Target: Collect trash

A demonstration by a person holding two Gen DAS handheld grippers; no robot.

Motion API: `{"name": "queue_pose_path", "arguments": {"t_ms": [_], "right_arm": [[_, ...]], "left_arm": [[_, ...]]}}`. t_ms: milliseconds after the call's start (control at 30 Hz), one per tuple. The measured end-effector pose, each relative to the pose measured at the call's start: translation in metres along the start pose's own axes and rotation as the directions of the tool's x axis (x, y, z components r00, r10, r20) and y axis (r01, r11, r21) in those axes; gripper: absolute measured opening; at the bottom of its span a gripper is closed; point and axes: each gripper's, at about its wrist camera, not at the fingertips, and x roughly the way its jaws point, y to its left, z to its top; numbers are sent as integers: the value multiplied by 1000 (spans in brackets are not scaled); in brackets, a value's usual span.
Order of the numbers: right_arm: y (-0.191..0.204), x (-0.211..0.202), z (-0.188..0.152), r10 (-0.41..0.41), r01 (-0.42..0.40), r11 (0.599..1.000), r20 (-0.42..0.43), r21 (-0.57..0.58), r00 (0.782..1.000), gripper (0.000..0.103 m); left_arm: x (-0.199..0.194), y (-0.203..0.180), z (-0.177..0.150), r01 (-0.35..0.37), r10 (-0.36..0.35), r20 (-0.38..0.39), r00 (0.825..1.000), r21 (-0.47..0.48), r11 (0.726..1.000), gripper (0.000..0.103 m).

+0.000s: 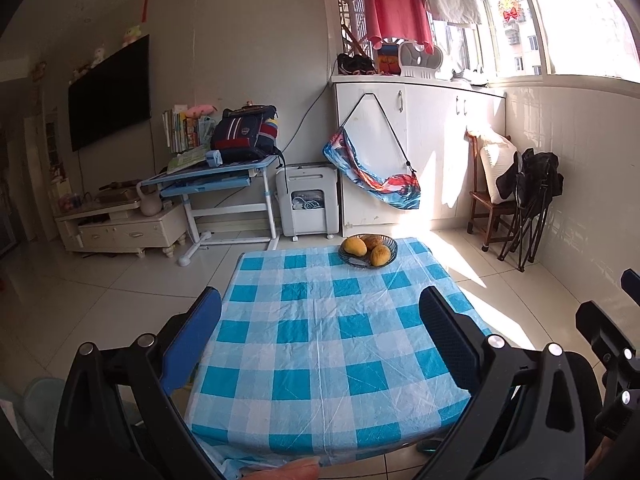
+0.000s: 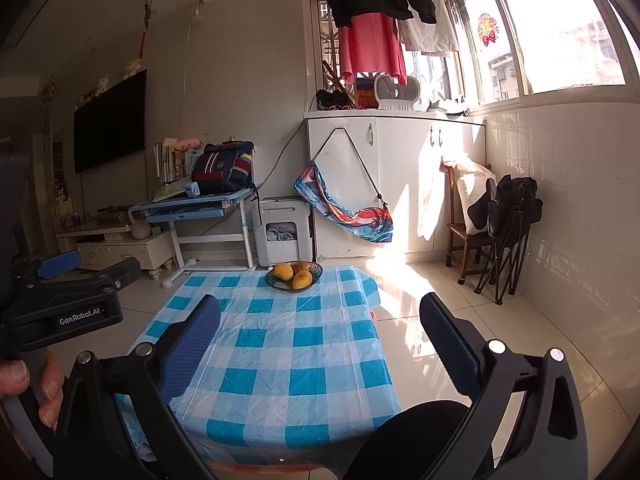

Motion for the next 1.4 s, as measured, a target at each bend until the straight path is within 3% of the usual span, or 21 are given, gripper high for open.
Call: {"name": "queue_pose_path", "arguments": {"t_ms": [667, 1000, 1167, 1400], "right_arm": [[51, -25, 4, 3, -4, 992, -5, -127, 1000, 95], [66, -37, 5, 26, -26, 987, -4, -160, 1000, 95], [66, -38, 6, 42, -43, 988, -11, -151, 999, 95], [70, -40, 1, 59, -60, 987, -13, -146, 998, 95]], "left_arm": [[-52, 47, 1, -100, 103, 38, 994, -66, 993, 96], [-69, 55, 7, -93, 97, 42, 994, -88, 992, 96], [-70, 55, 8, -38, 41, 26, 999, -112, 993, 96], [-77, 45, 9, -25, 29, 47, 998, -79, 997, 96]]}}
